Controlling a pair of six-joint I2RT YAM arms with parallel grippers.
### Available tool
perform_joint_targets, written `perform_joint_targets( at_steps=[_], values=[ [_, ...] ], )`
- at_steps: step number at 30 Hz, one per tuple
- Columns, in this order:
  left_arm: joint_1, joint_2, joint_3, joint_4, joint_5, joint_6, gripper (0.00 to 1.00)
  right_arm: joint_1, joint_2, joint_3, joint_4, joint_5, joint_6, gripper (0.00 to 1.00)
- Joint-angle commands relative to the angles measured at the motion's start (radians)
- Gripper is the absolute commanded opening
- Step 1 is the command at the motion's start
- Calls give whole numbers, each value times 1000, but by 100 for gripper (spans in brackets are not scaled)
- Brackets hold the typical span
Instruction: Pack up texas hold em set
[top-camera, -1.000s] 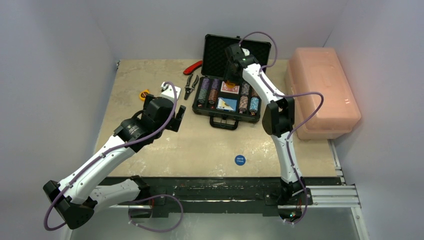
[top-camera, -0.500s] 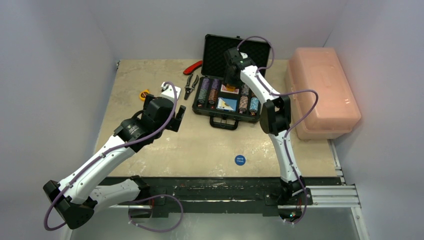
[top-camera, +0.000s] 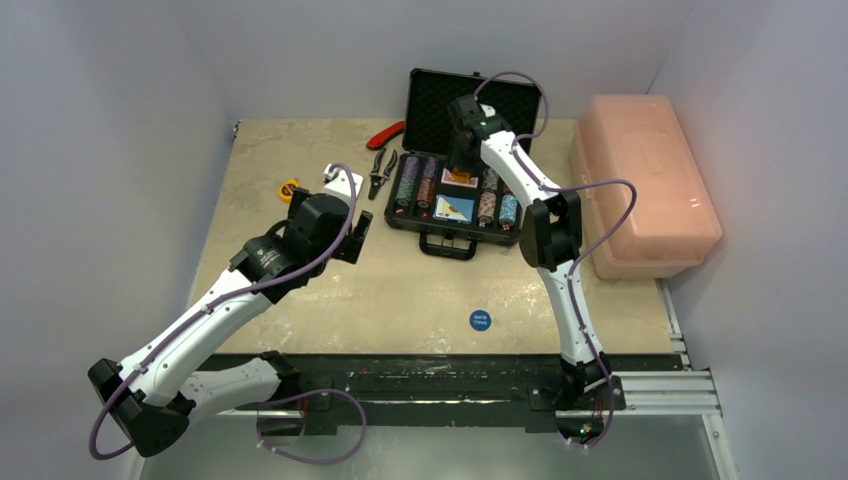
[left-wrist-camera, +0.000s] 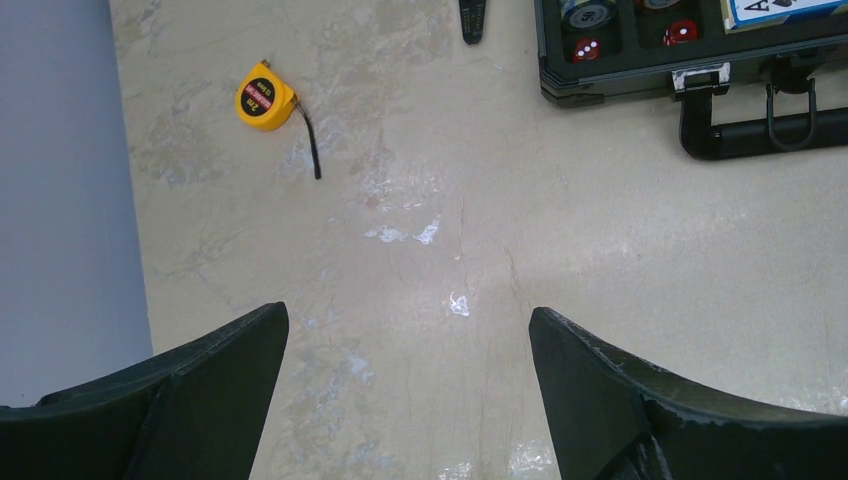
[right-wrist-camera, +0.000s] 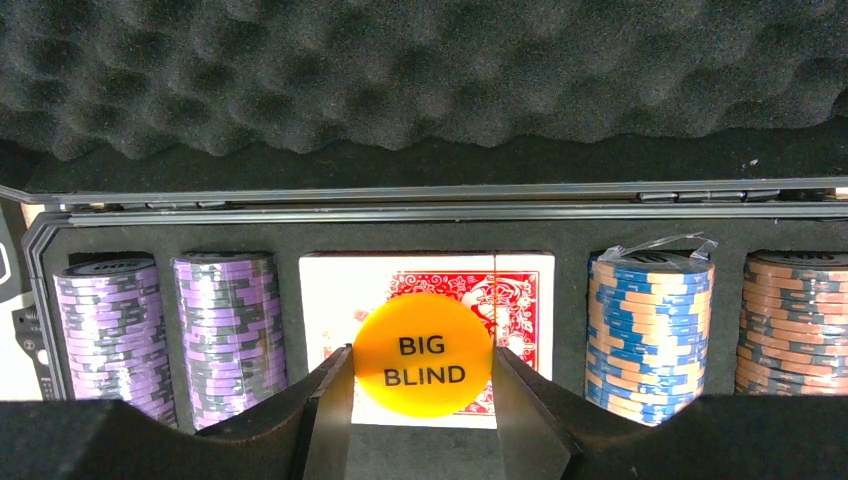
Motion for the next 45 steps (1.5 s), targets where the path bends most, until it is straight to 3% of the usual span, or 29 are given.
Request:
perform_joint_targets(
  at_steps=[1, 7, 9, 12, 16, 32, 45],
  values=[
    [4, -1, 2, 25, -16, 20, 90, -5, 5, 11, 13, 11, -15, 13],
    [3, 1, 2, 24, -14, 20, 90, -5, 5, 9, 21, 3, -15, 33],
    [4, 1, 2, 26, -14, 20, 90, -5, 2, 9, 23, 2, -15, 45],
    [4, 1, 2, 25, -13, 21, 90, -6, -5, 12, 25, 5, -15, 77],
    [4, 2, 2, 26, -11, 21, 90, -5, -18, 28, 25, 3, -15, 98],
    [3, -15, 4, 22, -4, 21, 90, -3, -199, -12, 39, 32, -62, 99],
    [3, -31, 1, 18, -6, 19, 90, 31, -371, -141, 6, 49, -118, 99]
  ],
)
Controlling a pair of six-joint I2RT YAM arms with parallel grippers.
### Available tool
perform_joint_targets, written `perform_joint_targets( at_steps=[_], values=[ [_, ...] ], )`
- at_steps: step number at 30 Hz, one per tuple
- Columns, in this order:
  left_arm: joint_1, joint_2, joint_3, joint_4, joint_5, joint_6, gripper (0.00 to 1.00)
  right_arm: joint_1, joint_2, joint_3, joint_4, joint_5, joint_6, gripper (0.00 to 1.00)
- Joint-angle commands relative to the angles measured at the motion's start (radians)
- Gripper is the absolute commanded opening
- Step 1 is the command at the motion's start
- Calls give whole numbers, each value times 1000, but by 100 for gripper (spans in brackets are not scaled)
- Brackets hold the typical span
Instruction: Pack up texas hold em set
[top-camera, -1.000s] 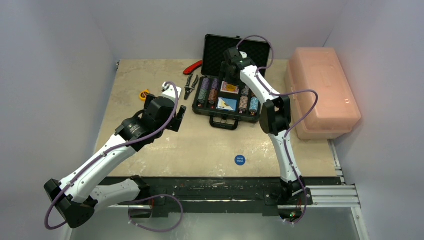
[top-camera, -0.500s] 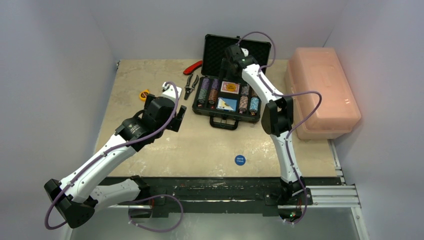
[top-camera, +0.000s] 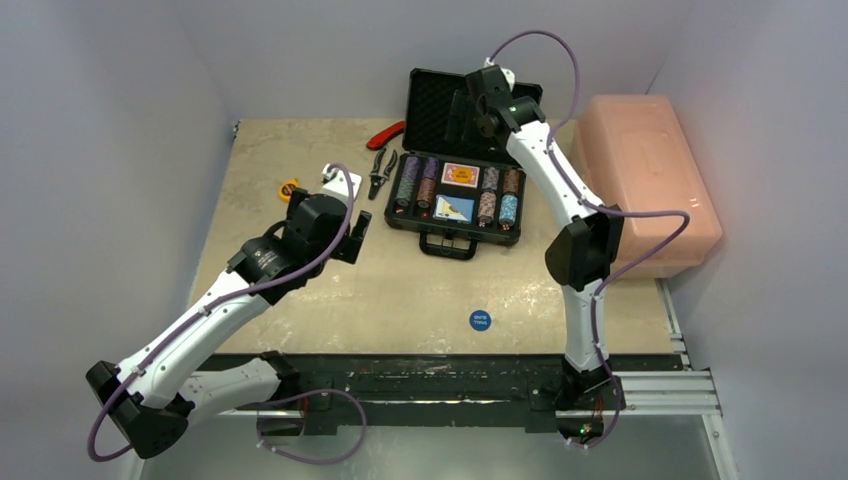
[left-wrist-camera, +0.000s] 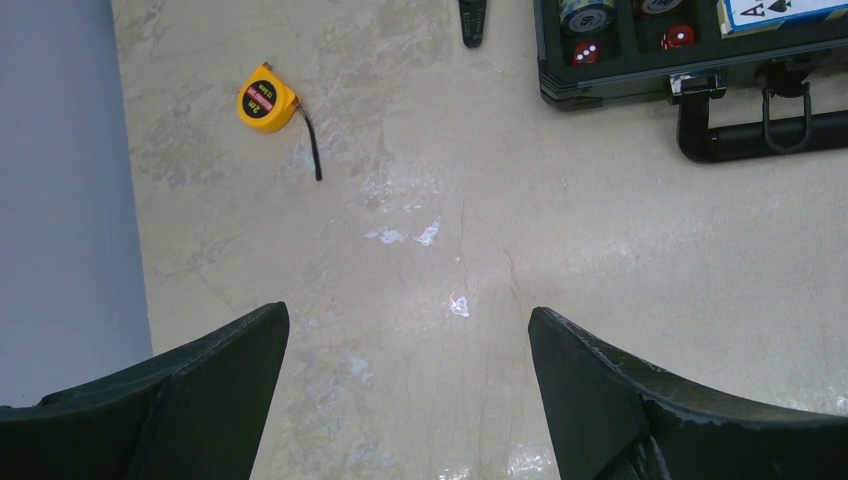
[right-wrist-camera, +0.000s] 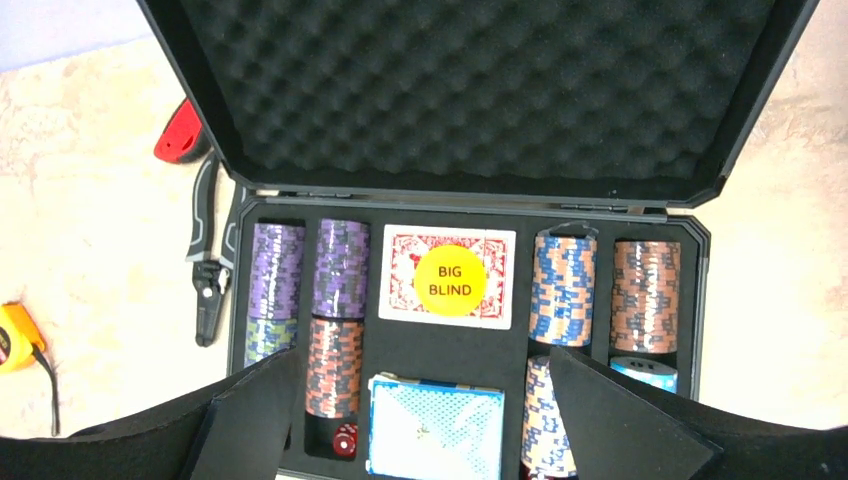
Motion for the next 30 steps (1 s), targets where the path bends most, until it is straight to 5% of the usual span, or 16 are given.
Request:
perform_joint_targets(
  at_steps=[1, 18, 30],
  values=[
    [4, -23, 1, 18, -7, 19, 90, 25, -64, -41, -22, 32, -42, 99],
    [-70, -30, -9, 44, 112, 18, 89, 47, -436, -499, 105, 103, -47, 99],
    [-223, 147, -5, 98, 225, -192, 88, 12, -656, -750, 284, 276, -28, 99]
  ],
)
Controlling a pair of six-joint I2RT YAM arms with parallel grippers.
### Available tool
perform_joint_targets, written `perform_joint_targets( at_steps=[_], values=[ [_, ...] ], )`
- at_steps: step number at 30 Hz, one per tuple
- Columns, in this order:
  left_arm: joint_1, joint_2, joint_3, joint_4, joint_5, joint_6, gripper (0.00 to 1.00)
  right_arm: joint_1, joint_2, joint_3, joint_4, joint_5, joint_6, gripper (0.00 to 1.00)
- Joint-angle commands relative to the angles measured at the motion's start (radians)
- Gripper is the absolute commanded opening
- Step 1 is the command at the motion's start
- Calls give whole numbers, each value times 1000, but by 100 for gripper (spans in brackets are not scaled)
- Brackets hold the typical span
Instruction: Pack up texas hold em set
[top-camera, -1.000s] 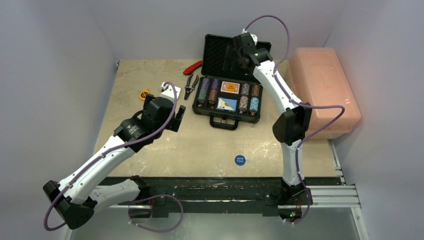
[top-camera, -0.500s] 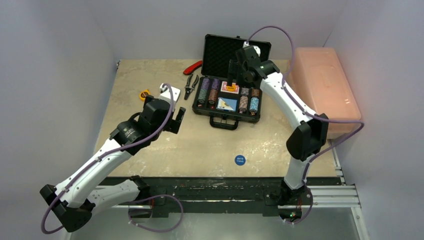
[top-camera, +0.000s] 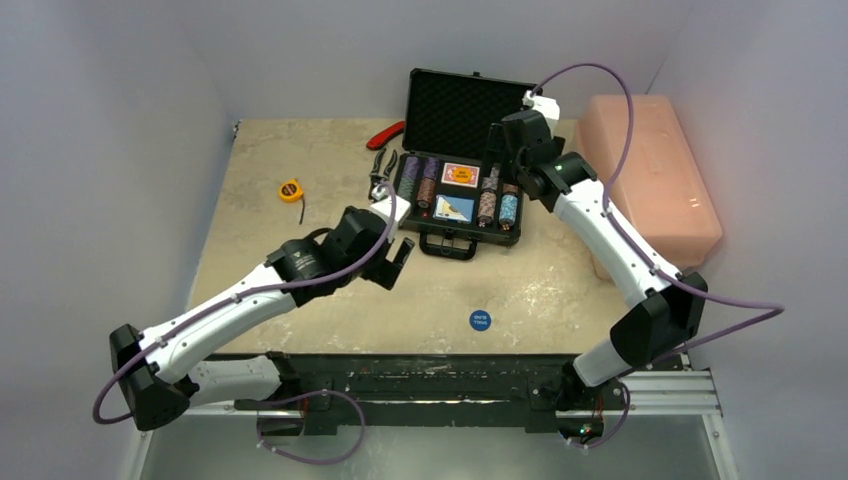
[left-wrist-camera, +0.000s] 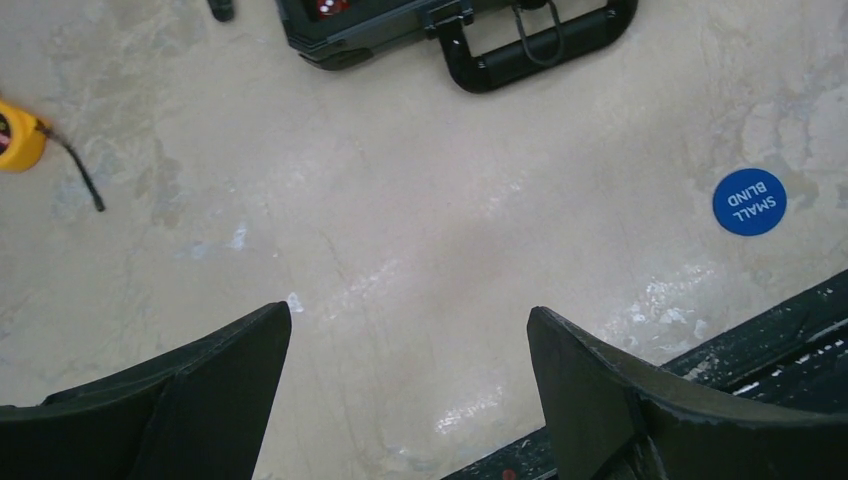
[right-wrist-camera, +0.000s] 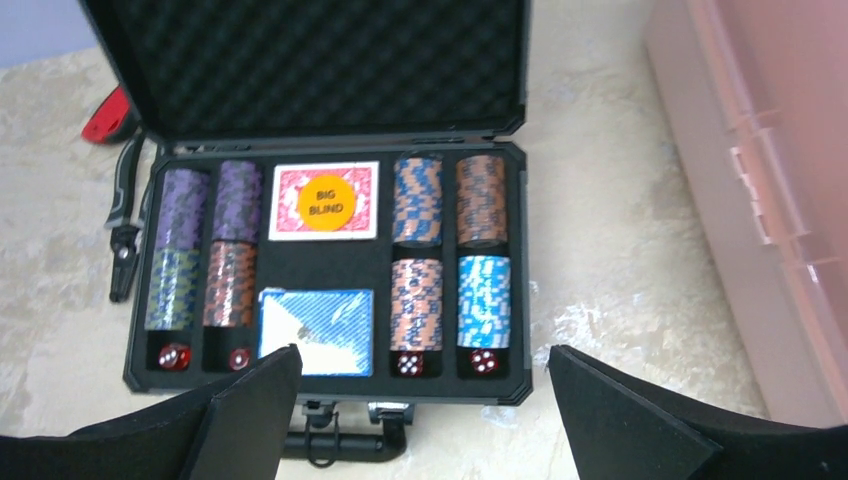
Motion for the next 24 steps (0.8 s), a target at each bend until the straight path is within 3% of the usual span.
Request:
perform_joint_targets(
  at_steps=[1, 15, 24],
  values=[
    [-57, 75, 7, 85, 46, -119, 88, -32, -71, -46, 83, 119, 27, 99],
    [-211, 402, 149, 126, 51, -257, 86, -81, -255, -205, 105, 343, 210, 99],
    [-263, 571, 253, 127, 89, -298, 85, -80, -332, -258, 19, 491, 408, 99]
  ],
)
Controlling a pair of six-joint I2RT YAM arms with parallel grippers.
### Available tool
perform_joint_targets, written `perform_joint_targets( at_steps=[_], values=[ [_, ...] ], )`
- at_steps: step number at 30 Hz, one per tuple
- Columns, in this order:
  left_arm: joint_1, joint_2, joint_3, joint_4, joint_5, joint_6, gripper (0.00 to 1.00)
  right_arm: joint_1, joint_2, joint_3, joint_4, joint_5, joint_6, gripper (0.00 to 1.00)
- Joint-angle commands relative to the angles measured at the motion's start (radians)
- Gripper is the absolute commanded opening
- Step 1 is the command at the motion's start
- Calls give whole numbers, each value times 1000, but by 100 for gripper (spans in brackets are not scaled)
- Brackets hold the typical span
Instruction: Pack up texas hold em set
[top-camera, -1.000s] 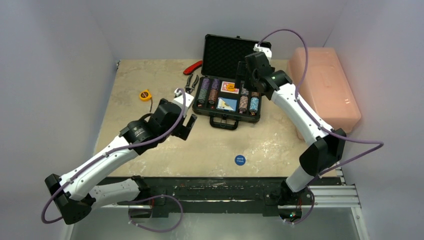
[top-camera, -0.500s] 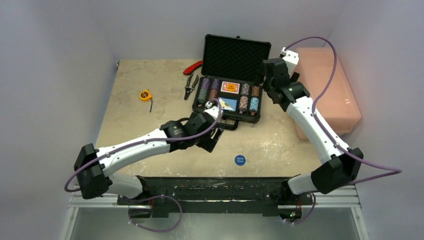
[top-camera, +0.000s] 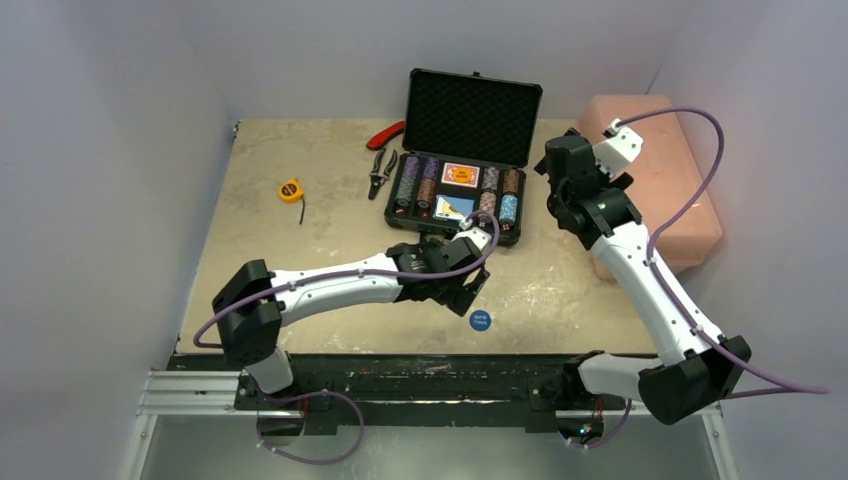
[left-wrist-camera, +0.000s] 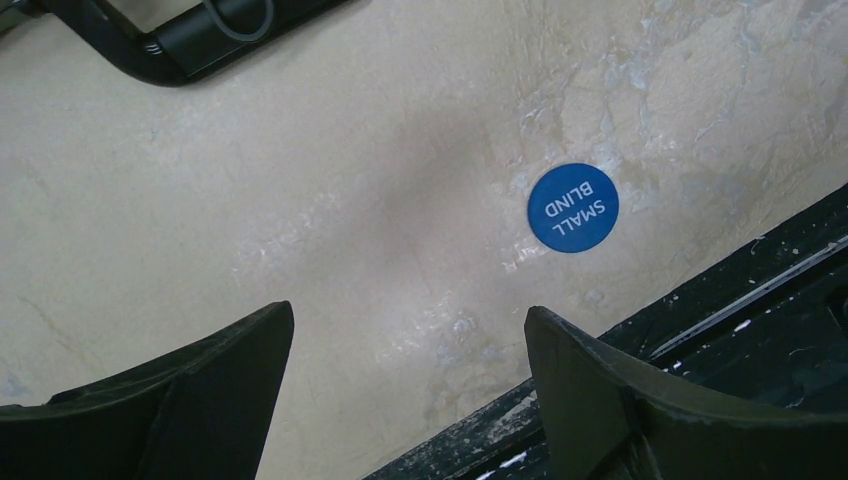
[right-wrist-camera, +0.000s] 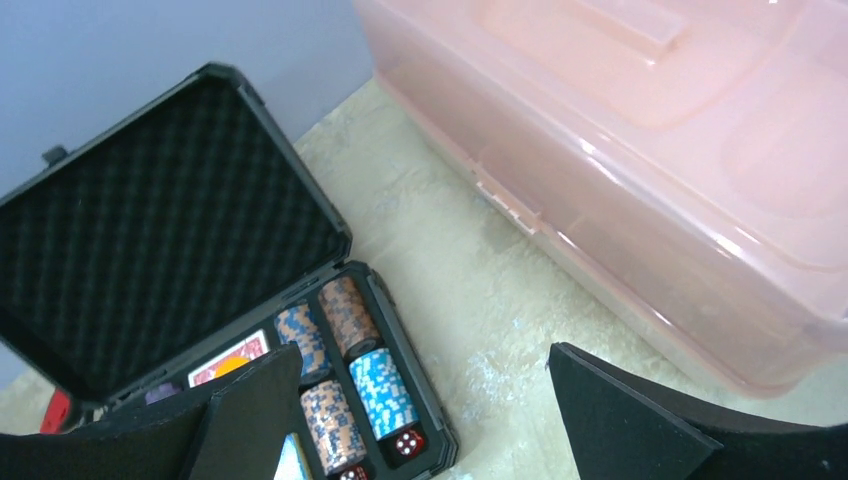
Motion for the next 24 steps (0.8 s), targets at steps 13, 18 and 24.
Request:
perform_joint_targets(
  at_steps=[13, 18, 24],
  values=[
    [-53, 233, 204, -10, 55, -104, 84, 14, -96, -45, -213, 272, 382, 99],
    [-60, 284, 249, -27, 68, -127, 82, 55, -98, -52, -281, 360, 481, 99],
    [-63, 327, 283, -42, 80, -147, 82, 93, -95, -71, -282, 399, 505, 99]
  ],
)
